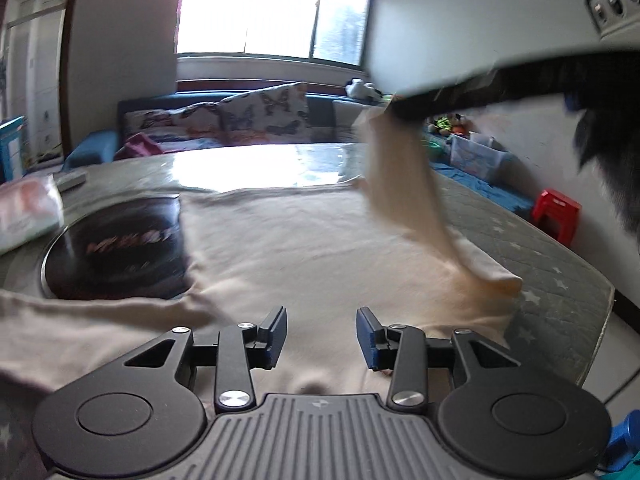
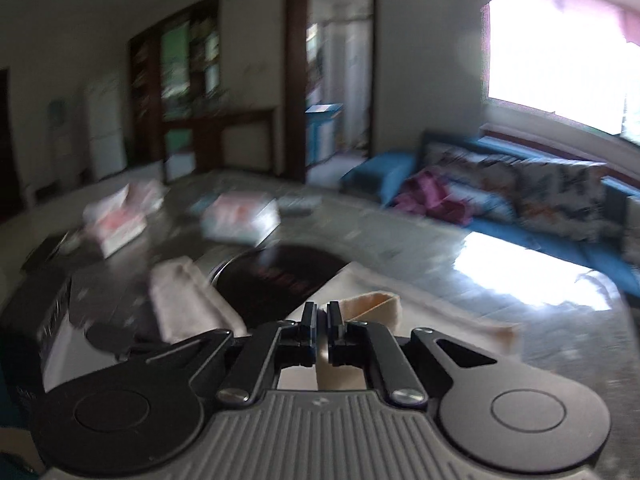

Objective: Fold clothes
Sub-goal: 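Open both grippers to release the folded hem onto the sweatshirt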

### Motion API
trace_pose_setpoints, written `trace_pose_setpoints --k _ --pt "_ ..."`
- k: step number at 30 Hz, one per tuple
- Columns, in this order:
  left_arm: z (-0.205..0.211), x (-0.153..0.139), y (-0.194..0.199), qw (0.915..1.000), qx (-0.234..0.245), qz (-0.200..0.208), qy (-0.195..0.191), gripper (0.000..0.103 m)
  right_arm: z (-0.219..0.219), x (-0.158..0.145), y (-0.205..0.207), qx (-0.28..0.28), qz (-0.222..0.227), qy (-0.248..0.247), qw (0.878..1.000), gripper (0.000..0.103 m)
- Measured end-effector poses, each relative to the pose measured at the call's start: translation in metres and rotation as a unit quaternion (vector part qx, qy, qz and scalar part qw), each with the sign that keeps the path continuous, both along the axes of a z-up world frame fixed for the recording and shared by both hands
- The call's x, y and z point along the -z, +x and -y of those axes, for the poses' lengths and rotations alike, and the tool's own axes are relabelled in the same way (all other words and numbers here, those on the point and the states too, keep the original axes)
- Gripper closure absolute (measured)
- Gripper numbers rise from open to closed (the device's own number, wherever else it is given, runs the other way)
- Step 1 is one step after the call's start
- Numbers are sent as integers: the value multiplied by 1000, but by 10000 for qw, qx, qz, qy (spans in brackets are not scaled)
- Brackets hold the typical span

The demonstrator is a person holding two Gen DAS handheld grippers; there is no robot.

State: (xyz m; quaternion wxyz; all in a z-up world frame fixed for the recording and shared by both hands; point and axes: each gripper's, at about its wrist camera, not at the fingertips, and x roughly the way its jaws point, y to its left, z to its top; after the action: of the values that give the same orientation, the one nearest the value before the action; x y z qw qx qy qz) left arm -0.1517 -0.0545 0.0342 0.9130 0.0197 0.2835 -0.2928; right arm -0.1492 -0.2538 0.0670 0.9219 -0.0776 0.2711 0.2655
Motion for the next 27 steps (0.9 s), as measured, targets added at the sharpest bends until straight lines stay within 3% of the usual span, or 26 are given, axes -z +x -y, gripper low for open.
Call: trace_pose_setpoints --k 6,11,14,21,27 --pt "-12 8 -5 9997 -169 -158 -52 61 -44 44 -9 -529 -695 -228 9959 94" --pt "-23 6 -8 9995 -265 -136 -74 61 -34 44 -27 -641 -746 -337 9946 86" --pt "-29 1 -10 9994 -332 -76 -91 61 -13 43 -32 -365 -747 -400 9957 81" --pt "-24 -10 -9 9993 -300 103 -177 63 53 63 -45 618 -1069 -445 9913 81" --pt "-4 -8 -2 9998 -82 82 -131 63 81 81 -47 955 -1374 -467 9848 81"
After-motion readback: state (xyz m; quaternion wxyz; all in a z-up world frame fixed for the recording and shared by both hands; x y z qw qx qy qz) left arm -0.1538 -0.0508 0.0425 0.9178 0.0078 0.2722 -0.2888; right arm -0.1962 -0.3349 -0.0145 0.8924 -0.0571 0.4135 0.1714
